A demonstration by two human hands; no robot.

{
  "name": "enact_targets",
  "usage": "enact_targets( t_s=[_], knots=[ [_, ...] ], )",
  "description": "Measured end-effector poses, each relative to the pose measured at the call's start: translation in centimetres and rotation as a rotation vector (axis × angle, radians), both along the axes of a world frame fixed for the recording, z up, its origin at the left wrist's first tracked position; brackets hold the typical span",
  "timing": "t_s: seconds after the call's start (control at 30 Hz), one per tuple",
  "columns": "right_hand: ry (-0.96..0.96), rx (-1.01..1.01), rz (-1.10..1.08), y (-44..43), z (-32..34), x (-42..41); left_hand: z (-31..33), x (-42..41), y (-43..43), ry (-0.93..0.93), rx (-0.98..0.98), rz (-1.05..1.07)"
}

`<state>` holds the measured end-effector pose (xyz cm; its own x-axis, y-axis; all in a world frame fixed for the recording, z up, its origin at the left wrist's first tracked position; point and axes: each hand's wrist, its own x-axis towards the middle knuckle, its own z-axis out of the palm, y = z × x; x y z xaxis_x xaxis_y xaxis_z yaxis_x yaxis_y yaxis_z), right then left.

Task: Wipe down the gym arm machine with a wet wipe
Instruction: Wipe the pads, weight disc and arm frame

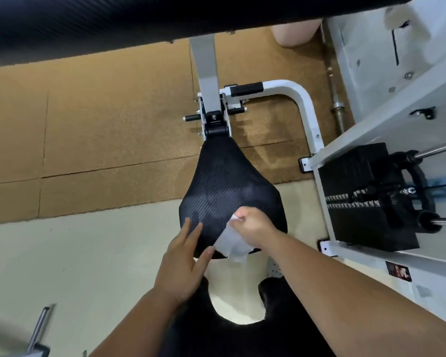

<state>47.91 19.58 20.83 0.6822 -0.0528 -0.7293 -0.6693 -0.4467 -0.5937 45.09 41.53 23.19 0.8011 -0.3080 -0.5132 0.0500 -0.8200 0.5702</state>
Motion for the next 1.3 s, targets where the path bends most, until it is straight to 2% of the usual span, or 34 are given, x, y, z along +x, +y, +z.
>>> enact_targets(
  t_s=[0.1,0.17,0.27,0.37,0.43,0.6,0.7,0.8,0.83,0.9,0.97,1.03,1.17,1.3],
  knots=[
    [0.012,-0.198,-0.022,-0.6,-2.1,1.0,-1.5,3.4,2.6,0.044,0.115,-0.192],
    [0.026,-0.251,-0.001,-0.9,-2.0,1.1,-1.9,5.7,4.1,0.071,0.145,-0.268],
    [-0.022,-0.098,-0.029,0.9,0.4,2.1,-2.5,8.6,5.8,0.098,0.162,-0.339],
    [-0.067,0.215,-0.141,3.2,3.5,3.3,-3.6,10.2,6.4,0.094,0.100,-0.311],
    [-0.080,0.245,-0.202,3.3,3.6,3.1,-4.0,10.7,6.2,0.090,0.044,-0.265],
    [-0.001,-0.209,-0.444,1.9,-2.3,-0.8,-5.3,11.2,4.0,0.155,-0.034,-0.101],
    [-0.074,-0.448,-0.475,2.3,-3.7,-2.7,-6.3,11.2,2.3,0.142,-0.092,0.051],
    [-0.333,-0.777,-0.347,3.3,-3.3,-4.0,-7.8,11.7,0.9,0.082,-0.075,0.224],
    [-0.452,-0.825,-0.262,4.0,-2.8,-4.1,-8.4,11.9,0.5,0.087,-0.088,0.311],
    [-0.585,-0.762,0.007,6.3,-2.5,-4.3,-9.3,12.4,-0.3,0.152,-0.146,0.520],
    [-0.558,-0.686,0.325,8.5,-3.4,-4.6,-9.9,12.8,-1.0,0.219,-0.208,0.669],
    [-0.464,-0.669,0.501,9.5,-5.2,-5.1,-10.6,12.7,-1.1,0.226,-0.236,0.719],
    [-0.367,-0.728,0.524,6.0,-8.0,-4.0,-12.2,12.0,-1.2,0.172,-0.244,0.784],
    [-0.296,-0.782,0.418,0.7,-8.7,1.7,-13.2,11.4,-1.4,-0.068,-0.095,0.738]
  ],
)
